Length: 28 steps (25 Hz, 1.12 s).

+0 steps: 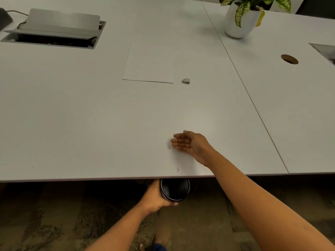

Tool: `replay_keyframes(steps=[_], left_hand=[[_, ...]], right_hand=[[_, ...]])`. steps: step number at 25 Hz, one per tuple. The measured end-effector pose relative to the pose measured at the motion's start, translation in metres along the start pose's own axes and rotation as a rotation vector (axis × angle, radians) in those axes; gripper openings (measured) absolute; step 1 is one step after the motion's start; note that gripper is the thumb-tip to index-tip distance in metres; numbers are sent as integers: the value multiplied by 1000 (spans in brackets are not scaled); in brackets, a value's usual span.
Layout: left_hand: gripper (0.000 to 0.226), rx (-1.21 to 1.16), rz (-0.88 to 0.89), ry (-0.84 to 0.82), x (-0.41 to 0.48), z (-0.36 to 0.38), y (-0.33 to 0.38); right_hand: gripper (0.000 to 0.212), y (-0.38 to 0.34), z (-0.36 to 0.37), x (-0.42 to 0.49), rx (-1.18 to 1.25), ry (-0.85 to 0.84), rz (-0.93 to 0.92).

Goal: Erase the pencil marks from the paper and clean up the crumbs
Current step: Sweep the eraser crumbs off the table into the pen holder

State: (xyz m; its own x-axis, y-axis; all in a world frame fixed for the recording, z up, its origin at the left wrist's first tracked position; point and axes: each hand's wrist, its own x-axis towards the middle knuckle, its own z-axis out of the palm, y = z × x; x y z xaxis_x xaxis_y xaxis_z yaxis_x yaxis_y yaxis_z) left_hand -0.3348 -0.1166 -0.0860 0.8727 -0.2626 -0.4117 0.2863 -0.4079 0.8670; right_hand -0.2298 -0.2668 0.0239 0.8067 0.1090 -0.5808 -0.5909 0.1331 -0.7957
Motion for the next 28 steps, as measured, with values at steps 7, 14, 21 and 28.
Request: replay_keyframes(steps=[7, 14, 21, 28], left_hand=[[85, 13, 12, -10, 0, -5, 1], [88, 27, 23, -11, 0, -2, 3], [86, 20, 34, -20, -1, 1, 5], [86, 12, 48, -4, -1, 4, 5]], right_hand=[[39, 32, 0, -20, -58, -145, 279], [39, 11, -13, -24, 11, -109, 258], [39, 39, -13, -33, -4, -161, 371], [34, 2, -8, -3, 164, 37, 19]])
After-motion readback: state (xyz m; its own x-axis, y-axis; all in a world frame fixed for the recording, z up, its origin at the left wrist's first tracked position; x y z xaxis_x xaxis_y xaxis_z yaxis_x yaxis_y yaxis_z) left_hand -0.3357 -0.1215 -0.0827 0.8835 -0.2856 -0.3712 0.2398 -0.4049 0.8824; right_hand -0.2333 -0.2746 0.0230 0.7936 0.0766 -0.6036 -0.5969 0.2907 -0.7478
